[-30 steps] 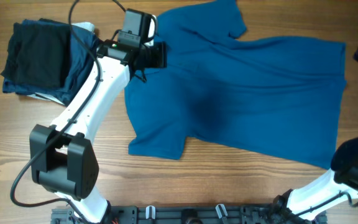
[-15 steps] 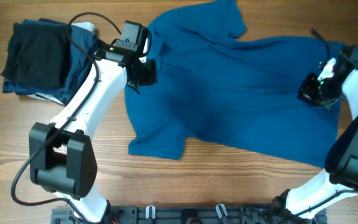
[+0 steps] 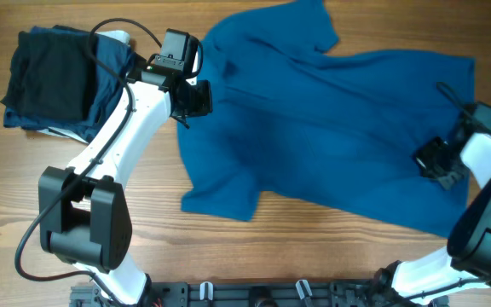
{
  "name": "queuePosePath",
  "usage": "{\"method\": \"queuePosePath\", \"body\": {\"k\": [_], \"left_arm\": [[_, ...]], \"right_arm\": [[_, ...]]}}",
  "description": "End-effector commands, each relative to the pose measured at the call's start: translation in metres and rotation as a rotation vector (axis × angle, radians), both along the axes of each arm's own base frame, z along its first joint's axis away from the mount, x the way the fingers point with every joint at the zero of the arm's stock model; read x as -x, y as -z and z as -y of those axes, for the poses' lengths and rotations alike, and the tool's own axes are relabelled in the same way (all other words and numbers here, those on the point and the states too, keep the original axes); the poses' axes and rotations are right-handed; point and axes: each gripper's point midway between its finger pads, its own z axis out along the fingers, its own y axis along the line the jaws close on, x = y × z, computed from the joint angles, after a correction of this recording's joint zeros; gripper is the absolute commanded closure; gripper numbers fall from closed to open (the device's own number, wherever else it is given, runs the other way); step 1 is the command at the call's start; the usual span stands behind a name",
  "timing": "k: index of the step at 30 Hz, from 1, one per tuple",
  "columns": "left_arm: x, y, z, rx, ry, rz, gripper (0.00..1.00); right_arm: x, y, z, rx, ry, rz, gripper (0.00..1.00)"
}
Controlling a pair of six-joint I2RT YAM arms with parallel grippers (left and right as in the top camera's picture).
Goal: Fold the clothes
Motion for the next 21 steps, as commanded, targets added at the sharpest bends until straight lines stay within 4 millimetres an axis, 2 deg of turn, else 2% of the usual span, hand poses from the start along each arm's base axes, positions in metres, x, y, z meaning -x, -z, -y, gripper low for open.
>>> {"method": "queuePosePath", "body": {"k": [1,4,6,8,9,12,14,16,17,19,20,21], "left_arm": [[0.003,0.01,-0.006,-0.014,-0.02,-0.03,0.74],[0.003,0.009,-0.006,-0.014,-0.02,-0.03,0.75],[-0.001,0.008,-0.002,-0.002,-0.014,-0.012,0.75],[-0.018,-0.003,0.015,0.062,0.014,0.069,0.73],[-0.029,-0.013,0.026,0.097,0.035,0.125,0.73],[-0.061,-0.05,0.055,0.165,0.088,0.308,0.75],[-0.084,-0.082,0.081,0.226,0.135,0.476,0.75],[-0.098,-0.098,0.102,0.259,0.178,0.59,0.8],[-0.105,-0.098,0.109,0.272,0.186,0.621,0.83],[-0.117,-0.083,0.12,0.283,0.196,0.643,0.84],[-0.122,-0.073,0.124,0.28,0.198,0.63,0.84],[-0.129,-0.057,0.132,0.285,0.213,0.585,0.84]], "right_arm": [[0.111,0.039,0.022,0.022,0.203,-0.356,0.96],[0.12,0.038,0.031,0.004,0.26,-0.354,0.96],[0.105,0.033,0.037,-0.001,0.249,-0.308,0.96],[0.066,0.019,0.039,-0.046,0.165,-0.199,0.95],[0.041,0.005,0.038,-0.075,0.105,-0.138,0.92],[-0.009,-0.034,0.035,-0.107,-0.026,-0.027,0.82],[-0.052,-0.076,0.021,-0.146,-0.169,0.092,0.71],[-0.073,-0.103,0.017,-0.129,-0.232,0.145,0.63],[-0.082,-0.114,0.019,-0.111,-0.249,0.167,0.62],[-0.089,-0.122,0.022,-0.092,-0.254,0.192,0.56],[-0.09,-0.122,0.022,-0.09,-0.253,0.195,0.46],[-0.089,-0.122,0.022,-0.09,-0.254,0.194,0.01]]}}
